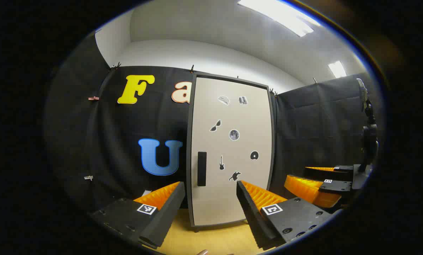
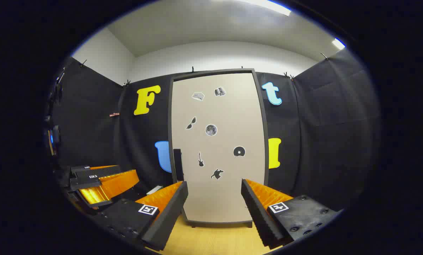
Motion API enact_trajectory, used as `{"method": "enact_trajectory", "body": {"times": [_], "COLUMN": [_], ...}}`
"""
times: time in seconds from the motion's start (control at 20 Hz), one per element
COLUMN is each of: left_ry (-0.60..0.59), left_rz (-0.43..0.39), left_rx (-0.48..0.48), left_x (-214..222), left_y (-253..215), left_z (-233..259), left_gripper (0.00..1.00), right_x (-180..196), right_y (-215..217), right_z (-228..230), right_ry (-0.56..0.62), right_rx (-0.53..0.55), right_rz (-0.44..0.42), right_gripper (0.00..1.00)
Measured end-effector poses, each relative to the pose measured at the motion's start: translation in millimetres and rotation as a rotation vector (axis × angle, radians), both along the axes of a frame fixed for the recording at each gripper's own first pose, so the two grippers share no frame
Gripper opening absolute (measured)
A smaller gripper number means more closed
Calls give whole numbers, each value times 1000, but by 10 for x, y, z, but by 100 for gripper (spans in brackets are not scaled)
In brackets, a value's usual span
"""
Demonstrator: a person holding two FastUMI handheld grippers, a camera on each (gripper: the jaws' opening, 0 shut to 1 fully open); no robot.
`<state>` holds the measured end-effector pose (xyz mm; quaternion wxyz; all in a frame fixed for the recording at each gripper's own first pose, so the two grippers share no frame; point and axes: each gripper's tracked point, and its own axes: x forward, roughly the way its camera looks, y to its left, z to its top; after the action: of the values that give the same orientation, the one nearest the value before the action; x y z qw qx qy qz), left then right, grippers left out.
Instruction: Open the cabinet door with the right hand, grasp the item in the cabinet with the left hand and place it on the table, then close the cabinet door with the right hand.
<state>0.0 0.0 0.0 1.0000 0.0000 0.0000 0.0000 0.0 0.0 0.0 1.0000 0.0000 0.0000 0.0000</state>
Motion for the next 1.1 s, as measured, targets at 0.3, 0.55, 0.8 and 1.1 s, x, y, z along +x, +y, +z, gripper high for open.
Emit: {"method": "enact_trajectory", "body": {"times": [0.3,0.55,0.8,1.1], "left_ry": [6,12,17,7], "left_rz": [3,4,2,6], "left_rx": [-5,-3,4,9], "left_x": [-9,-10,5,26], "left_y": [50,79,80,146], "left_z": [-26,-51,-88,-68], "left_gripper": [93,93,93,93], "right_x": [5,8,30,71], "right_y": [63,165,144,203], "right_z": [-31,-37,-71,-76], "right_ry": [8,-2,8,8], "right_rx": [-8,-39,-43,-38], "right_rz": [9,31,16,27], "right_gripper": [97,97,98,97]}}
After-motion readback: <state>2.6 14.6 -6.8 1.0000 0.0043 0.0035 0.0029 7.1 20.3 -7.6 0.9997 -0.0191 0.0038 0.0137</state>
